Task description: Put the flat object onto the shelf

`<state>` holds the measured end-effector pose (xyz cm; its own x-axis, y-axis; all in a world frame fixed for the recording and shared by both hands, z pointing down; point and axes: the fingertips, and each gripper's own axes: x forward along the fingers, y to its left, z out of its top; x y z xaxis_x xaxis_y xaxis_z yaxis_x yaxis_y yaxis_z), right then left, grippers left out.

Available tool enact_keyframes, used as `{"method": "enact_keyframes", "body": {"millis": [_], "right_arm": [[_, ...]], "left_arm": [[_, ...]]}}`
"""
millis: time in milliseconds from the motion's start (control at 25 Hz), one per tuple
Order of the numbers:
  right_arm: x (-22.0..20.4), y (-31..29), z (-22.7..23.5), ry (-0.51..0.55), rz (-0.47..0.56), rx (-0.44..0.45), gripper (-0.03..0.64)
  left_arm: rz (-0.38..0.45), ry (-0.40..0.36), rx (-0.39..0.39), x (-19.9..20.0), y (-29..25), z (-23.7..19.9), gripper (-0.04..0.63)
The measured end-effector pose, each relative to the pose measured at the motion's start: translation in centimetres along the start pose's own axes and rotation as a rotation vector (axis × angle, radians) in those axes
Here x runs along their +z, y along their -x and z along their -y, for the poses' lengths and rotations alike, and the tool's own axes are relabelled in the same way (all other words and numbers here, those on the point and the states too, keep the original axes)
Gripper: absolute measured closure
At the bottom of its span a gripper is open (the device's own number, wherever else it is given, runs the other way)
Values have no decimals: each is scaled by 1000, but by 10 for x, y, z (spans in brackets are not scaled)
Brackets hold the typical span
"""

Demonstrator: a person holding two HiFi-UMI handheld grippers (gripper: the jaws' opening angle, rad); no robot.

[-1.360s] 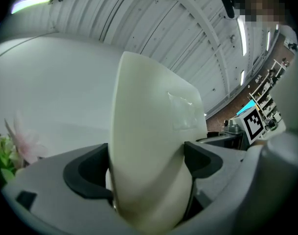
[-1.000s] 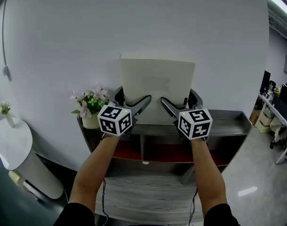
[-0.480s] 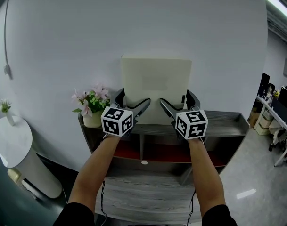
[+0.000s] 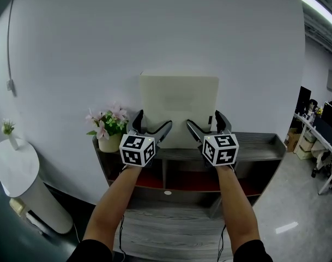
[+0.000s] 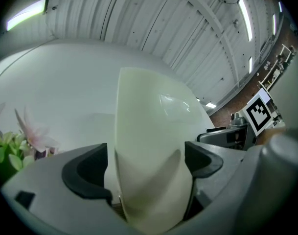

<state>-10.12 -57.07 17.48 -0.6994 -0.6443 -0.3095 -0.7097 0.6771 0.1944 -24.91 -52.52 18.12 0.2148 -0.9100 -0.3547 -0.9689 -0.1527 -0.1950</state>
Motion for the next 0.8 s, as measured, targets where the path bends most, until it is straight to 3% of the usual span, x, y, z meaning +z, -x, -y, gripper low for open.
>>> {"method": "enact_keyframes", "body": {"millis": [520, 800], "right_arm": [[5, 9, -10, 37, 16, 0, 146], [8, 8, -7, 32, 29, -16, 146]], "left_arm": [[13, -17, 6, 5, 7, 8, 114], [-10, 16, -15, 3, -2, 7, 114]]}}
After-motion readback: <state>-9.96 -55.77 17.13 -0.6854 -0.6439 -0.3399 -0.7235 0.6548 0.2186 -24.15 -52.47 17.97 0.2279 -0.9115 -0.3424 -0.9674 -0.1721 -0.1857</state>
